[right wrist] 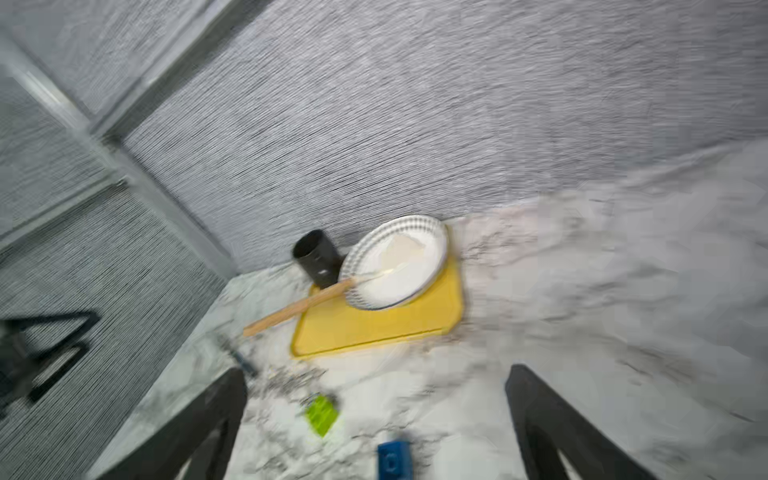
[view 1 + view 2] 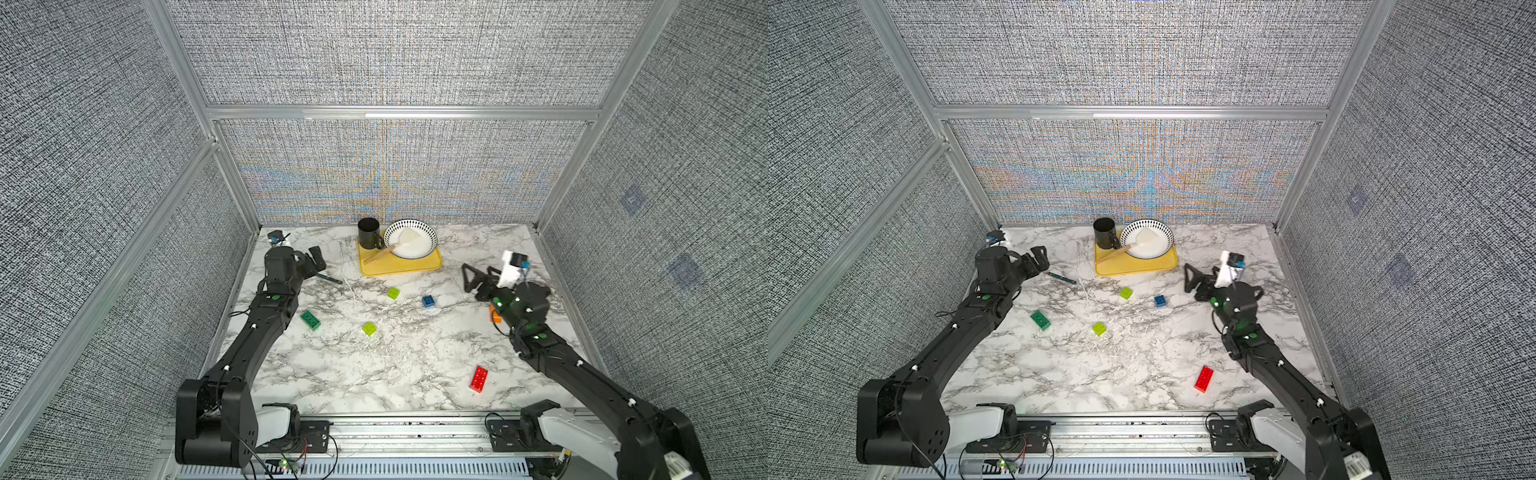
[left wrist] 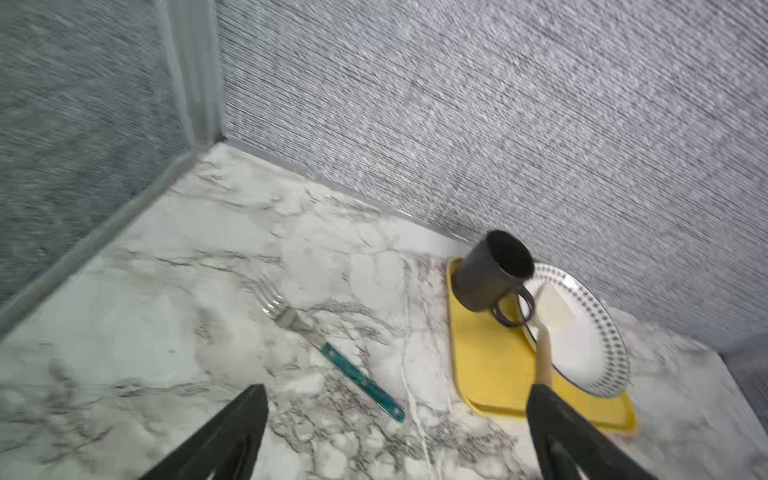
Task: Assemble an ice cream with lego
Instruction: Pick up the lego brick from the center of the board.
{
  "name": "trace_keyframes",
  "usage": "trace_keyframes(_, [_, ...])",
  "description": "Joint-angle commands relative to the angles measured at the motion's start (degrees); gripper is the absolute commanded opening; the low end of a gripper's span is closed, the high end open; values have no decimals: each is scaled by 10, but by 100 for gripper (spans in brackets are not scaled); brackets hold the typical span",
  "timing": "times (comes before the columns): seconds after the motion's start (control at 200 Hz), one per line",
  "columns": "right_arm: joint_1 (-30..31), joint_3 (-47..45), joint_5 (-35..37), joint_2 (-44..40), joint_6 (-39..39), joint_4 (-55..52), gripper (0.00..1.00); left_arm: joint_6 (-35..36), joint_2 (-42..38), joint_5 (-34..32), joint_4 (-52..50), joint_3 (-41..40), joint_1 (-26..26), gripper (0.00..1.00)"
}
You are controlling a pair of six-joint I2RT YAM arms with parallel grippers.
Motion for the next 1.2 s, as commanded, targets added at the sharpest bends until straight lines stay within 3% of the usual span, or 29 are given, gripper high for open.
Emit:
trace_keyframes(0.0, [117,48,126,52,-113,-49,99,23,41,76,-101,62,-34,100])
trace_keyframes(0.08, [180,75,146,101,-149,-75,98,59,81,96,-190,118,-76,100])
trace_keyframes(0.145, [199,82,151,127,-147,-95,98,88,107,98,-241,149,-119,100])
trace_keyframes(0.21, [192,66,144,129,-133,-90,98,116,131,105,-279,173,-163,100])
trace_keyframes(0.325, [127,84,60,144,-99,-137,97,127,172,105,-340,213,-211,100])
trace_keyframes(0.47, [47,205,-42,240,-75,-304,89,111,180,97,-362,220,-214,100])
trace_keyframes(0.606, [41,307,-87,349,-89,-425,78,101,166,93,-348,211,-214,100])
trace_keyframes(0.756, [41,380,-47,446,-87,-503,71,90,147,53,-345,203,-214,100])
trace_keyframes(1.046, [49,431,-7,516,-90,-544,71,69,120,46,-343,195,-214,100])
trace_keyframes(1.196, [50,430,6,529,-85,-553,61,54,115,47,-343,194,-214,100])
